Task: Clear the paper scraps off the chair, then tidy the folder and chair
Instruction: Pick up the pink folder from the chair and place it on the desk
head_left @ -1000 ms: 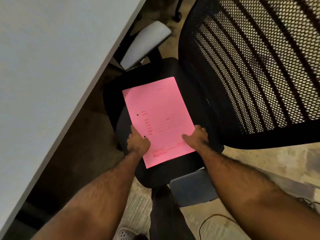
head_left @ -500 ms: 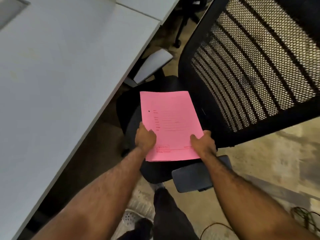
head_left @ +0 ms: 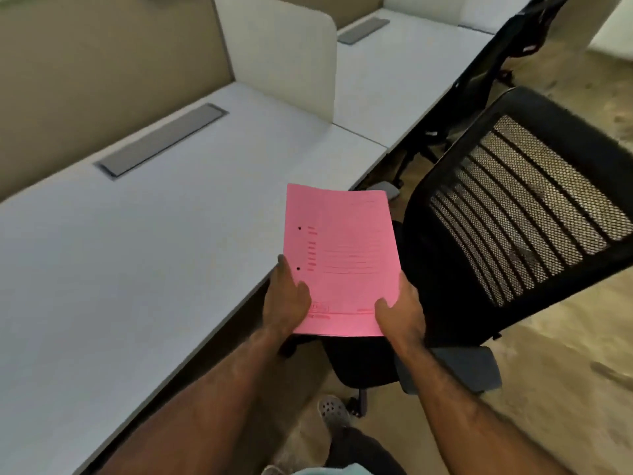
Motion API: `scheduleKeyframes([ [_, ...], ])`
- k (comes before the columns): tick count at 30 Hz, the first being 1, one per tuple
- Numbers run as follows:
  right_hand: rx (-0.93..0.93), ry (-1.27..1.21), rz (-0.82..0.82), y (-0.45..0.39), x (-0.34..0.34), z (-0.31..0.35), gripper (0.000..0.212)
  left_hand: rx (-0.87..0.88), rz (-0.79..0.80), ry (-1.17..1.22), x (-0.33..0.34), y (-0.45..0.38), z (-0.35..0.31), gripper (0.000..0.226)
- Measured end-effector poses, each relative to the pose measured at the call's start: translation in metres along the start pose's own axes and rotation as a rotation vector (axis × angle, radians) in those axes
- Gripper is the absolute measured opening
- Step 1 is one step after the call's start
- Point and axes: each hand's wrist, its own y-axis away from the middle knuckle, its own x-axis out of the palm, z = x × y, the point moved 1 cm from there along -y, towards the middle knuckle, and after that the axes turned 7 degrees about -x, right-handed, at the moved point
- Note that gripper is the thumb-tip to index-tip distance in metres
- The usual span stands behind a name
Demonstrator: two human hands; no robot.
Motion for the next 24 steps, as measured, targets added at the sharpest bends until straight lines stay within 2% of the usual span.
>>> scheduleKeyframes([
  [2, -0.085, 0.005, 0.039, 0.011, 0.019, 0.029, 0.060, -0.023, -0.069, 0.000, -0.035, 0.010, 0.018, 0.057],
  [7, -0.278, -0.021, 0.194, 0.038, 0.065, 0.101, 0.054, -0.011, -0.256, 0.012, -0.113, 0.041, 0.069, 0.051],
  [15, -0.546, -0.142, 0.401, 0.071, 0.138, 0.199, 0.048, -0.184, -0.466, 0.033, -0.215, 0.063, 0.146, 0.048],
  [20, -0.615, -0.176, 0.491, 0.058, 0.193, 0.263, 0.053, -0.252, -0.611, 0.026, -0.273, 0.042, 0.180, 0.048],
  [24, -0.703, -0.110, 0.504, 0.030, 0.244, 0.307, 0.051, -0.348, -0.674, -0.006, -0.307, 0.002, 0.200, 0.059],
])
